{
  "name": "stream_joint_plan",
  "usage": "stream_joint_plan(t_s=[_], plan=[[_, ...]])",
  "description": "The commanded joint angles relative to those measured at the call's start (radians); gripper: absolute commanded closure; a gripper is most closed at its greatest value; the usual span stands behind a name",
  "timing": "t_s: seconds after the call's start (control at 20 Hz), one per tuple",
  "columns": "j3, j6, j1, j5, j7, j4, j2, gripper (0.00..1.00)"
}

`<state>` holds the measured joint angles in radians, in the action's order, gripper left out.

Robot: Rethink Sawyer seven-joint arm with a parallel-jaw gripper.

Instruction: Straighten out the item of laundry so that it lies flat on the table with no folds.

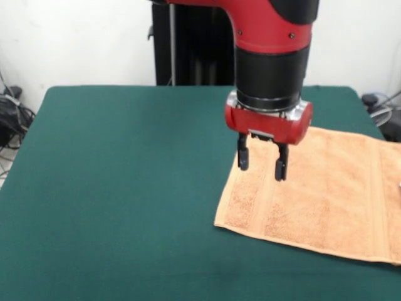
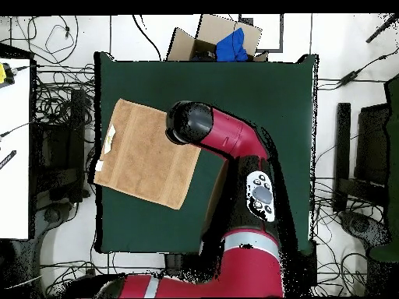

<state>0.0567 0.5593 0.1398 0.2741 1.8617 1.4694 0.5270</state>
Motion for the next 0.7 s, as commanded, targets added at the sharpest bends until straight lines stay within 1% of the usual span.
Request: stream_joint_plan(t_s=[0.05, 0.1, 0.15, 0.2, 0.45, 0.7], plan=[[-0.035, 0.129, -0.006, -0.06, 0.05, 0.079, 0.058, 0.0], [-0.084, 0.072, 0.025, -0.039, 0.035, 0.106, 0.035, 0.0], [-0.077, 0.071, 0.019, -0.042, 0.042, 0.11, 0.036, 0.0], [-0.047, 0.09, -0.003, -0.053, 0.06, 0.097, 0.045, 0.0], [-0.046, 0.101, -0.009, -0.055, 0.065, 0.082, 0.035, 0.0], [-0.055, 0.086, -0.006, -0.049, 0.069, 0.092, 0.028, 0.0]])
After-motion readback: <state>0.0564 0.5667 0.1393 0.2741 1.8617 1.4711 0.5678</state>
